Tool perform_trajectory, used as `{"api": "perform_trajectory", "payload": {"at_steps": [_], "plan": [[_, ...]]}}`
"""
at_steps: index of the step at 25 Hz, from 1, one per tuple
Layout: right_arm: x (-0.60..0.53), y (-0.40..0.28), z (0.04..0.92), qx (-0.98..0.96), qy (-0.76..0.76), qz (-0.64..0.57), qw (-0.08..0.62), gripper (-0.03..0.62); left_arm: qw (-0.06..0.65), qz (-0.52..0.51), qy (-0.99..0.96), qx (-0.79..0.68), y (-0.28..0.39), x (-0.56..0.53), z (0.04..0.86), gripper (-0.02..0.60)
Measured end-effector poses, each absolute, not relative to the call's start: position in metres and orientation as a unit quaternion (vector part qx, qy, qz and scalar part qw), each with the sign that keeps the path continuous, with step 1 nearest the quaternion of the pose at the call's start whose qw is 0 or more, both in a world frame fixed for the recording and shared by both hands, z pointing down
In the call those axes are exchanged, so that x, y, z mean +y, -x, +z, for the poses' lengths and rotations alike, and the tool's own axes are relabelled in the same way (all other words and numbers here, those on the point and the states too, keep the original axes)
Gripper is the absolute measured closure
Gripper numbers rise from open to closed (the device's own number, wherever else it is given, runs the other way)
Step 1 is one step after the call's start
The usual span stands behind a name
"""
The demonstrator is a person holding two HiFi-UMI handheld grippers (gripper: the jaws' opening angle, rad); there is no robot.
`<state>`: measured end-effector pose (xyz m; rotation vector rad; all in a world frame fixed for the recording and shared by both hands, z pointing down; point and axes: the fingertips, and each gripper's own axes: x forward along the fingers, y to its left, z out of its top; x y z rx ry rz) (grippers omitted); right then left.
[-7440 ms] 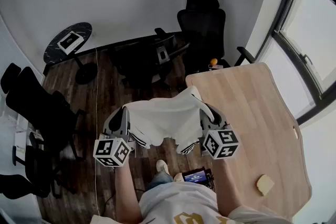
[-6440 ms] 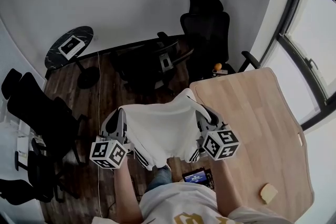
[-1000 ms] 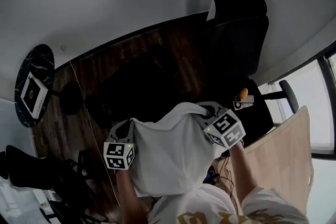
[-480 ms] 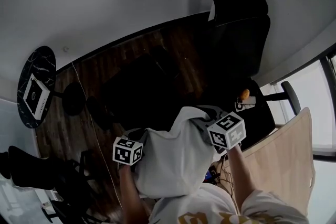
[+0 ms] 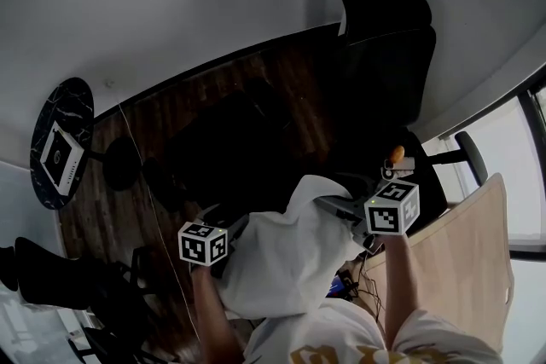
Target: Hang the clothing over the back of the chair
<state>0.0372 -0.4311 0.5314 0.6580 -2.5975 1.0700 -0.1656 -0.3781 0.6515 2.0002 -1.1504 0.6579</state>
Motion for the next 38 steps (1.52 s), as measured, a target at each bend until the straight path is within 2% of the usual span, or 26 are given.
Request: {"api": "perform_trajectory", "payload": {"at_steps": [3,5,19,24,25,26,27,32,36,38], "plan": [[-0.410,-0.044,0.548,-0.895,-0.190,0.339,0.218,0.313,0.362,0.257,-0.778,-0.445,0.163,-0.376,0.653,0.282],[-0.402,-0.049,0.555,-0.892,-0.182,0.329,0.252,0.302,0.360,0.263,-0.779,-0.441,0.159,-0.376,0.656,0.282],[-0.406,-0.047,0.510,-0.906,-0.249,0.283,0.190,0.306,0.277,0.237,-0.796,-0.484,0.174,-0.385,0.590,0.282],[-0.412,-0.059,0.472,-0.898,-0.333,0.273,0.087,0.454,0.231,0.206,-0.790,-0.530,0.192,-0.377,0.545,0.387],[-0.409,-0.062,0.463,-0.898,-0.345,0.266,0.066,0.504,0.219,0.179,-0.786,-0.549,0.199,-0.376,0.530,0.423],[-0.406,-0.065,0.454,-0.898,-0.354,0.259,0.044,0.574,0.205,0.146,-0.782,-0.571,0.207,-0.373,0.512,0.501],[-0.401,-0.066,0.444,-0.898,-0.361,0.251,0.024,0.579,0.194,0.114,-0.777,-0.588,0.214,-0.370,0.495,0.561],[-0.357,-0.063,0.408,-0.906,-0.389,0.168,-0.006,0.582,0.165,0.068,-0.784,-0.594,0.221,-0.336,0.450,0.561],[-0.309,-0.049,0.382,-0.906,-0.391,0.147,-0.068,0.582,0.152,0.047,-0.795,-0.585,0.213,-0.286,0.436,0.561],[-0.287,-0.040,0.383,-0.904,-0.405,0.128,-0.053,0.582,0.152,0.024,-0.800,-0.581,0.214,-0.261,0.430,0.561]]}}
